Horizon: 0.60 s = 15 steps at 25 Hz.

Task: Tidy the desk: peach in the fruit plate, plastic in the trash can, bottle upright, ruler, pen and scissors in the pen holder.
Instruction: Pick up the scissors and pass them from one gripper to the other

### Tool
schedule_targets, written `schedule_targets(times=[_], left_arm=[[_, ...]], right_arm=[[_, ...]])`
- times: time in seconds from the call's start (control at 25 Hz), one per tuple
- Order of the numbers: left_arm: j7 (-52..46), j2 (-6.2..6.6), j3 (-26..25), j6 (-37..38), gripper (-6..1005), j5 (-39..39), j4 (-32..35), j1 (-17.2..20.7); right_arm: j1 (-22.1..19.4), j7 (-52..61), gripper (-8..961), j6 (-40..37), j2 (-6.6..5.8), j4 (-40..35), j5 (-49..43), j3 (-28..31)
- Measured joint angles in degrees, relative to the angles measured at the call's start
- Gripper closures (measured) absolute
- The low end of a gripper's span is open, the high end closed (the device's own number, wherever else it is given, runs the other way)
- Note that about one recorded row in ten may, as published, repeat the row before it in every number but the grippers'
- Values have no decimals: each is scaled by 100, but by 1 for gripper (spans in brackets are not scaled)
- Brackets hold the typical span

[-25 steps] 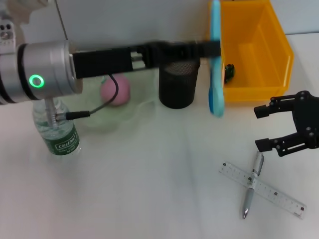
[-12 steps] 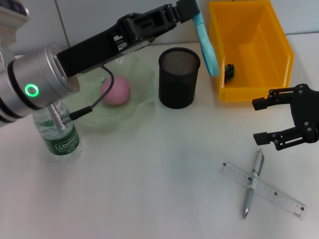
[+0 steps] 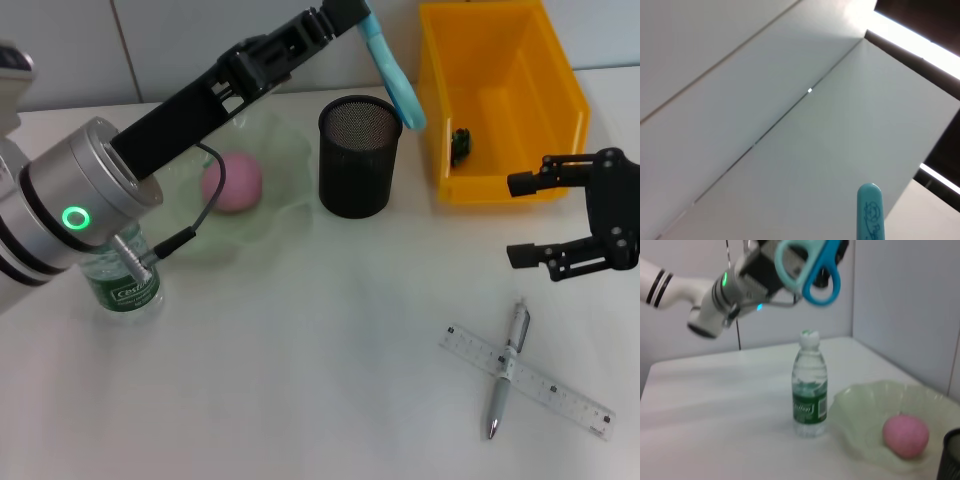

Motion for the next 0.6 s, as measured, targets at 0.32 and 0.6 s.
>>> schedule_targets(times=[0.32,0.6], left_arm=[[815,0,1380,-242,732,-1675,-24,336],[1269,0,2081,-217,728,-2629,5,692]], right_arm=[[-369,-467,114,132,67,165,1033,155],[-561,-1126,114,143,121,803,1675,327]])
